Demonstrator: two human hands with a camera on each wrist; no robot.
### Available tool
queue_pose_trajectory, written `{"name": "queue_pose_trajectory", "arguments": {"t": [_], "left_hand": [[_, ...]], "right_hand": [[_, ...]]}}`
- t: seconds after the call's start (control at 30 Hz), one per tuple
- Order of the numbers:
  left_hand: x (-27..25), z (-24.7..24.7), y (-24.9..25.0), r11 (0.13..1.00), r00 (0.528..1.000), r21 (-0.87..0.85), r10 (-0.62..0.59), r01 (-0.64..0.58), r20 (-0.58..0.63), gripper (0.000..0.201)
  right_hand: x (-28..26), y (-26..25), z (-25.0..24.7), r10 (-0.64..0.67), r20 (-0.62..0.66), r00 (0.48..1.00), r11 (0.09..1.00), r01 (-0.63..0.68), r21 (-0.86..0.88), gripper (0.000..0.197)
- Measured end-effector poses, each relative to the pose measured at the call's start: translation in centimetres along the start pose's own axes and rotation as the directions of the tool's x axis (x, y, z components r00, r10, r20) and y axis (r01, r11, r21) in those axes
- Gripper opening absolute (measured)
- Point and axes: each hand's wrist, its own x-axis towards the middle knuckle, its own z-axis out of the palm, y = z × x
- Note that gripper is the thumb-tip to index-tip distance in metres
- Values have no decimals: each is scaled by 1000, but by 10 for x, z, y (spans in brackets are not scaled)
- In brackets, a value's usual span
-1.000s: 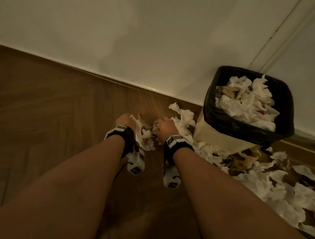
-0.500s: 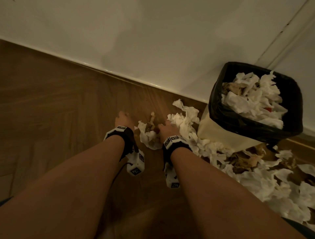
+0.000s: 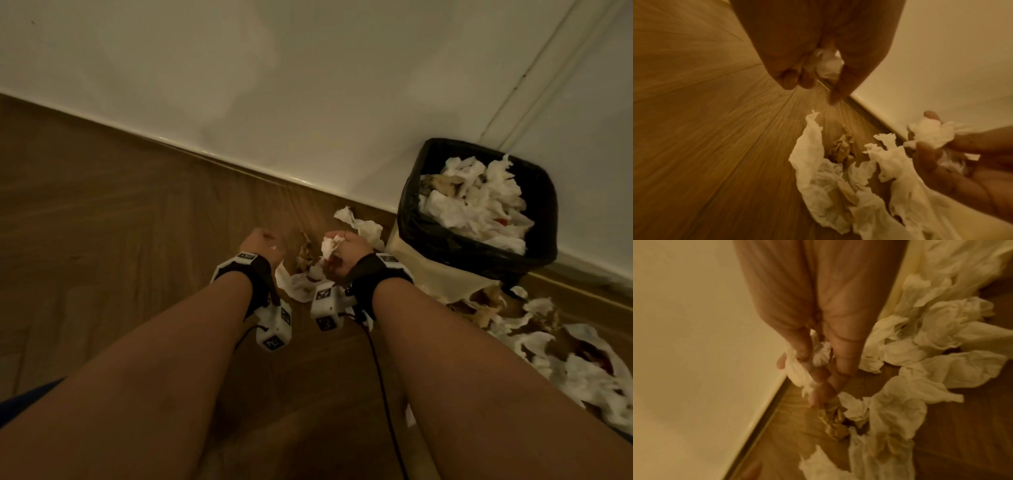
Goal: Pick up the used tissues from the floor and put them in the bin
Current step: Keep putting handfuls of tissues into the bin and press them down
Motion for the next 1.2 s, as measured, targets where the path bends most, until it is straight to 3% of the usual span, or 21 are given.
{"name": "queue_pose_trajectory", "arguments": {"t": [0.1, 0.2, 0.27, 0.33, 0.47, 0.53, 0.67, 0.87, 1.03, 1.07, 1.1, 1.17, 1.2], "left_hand": [[-7, -4, 10, 997, 1000, 80, -11, 9, 25, 40], [-17, -9, 18, 993, 1000, 122, -6, 6, -3, 38], [-23, -11, 26, 995, 998, 91, 39, -35, -44, 37], [-31, -15, 39, 993, 990, -32, 109, -112, -85, 33], [-47, -29, 82, 950, 957, -156, 246, -270, -153, 40], [-58, -34, 106, 891, 918, -234, 354, -389, -180, 40], [-83, -33, 148, 735, 862, -453, 450, -505, -232, 28], [-104, -10, 197, 666, 755, -364, 614, -652, -230, 19], [-131, 23, 229, 643, 694, -279, 702, -713, -157, 15], [-135, 28, 232, 649, 684, -230, 717, -725, -135, 14], [-137, 33, 234, 652, 671, -169, 734, -739, -106, 12], [-141, 40, 237, 646, 646, -22, 763, -763, -22, 15], [-142, 43, 238, 631, 633, 69, 773, -773, 25, 17]], "right_hand": [[-17, -7, -10, 21, 106, 994, 952, -52, 301, 21], [-37, -18, -13, -69, 193, 979, 958, 11, 286, 37], [-51, -28, -14, -85, 267, 960, 943, -9, 333, 37], [-67, -40, -13, -116, 309, 944, 938, 2, 347, 28], [-96, -70, -17, -253, 320, 913, 905, 107, 411, 38], [-112, -84, -25, -325, 315, 892, 871, 152, 467, 35], [-134, -107, -59, -462, 197, 864, 777, 288, 559, 25], [-144, -109, -115, -504, -8, 864, 718, 424, 552, 18], [-150, -97, -161, -411, -239, 879, 717, 474, 510, 18], [-149, -96, -168, -381, -276, 882, 741, 470, 479, 24], [-149, -96, -175, -366, -335, 868, 813, 474, 338, 31], [-158, -99, -182, -367, -409, 836, 920, 392, -23, 39], [-161, -94, -185, -434, -453, 779, 895, 314, -317, 44]]}}
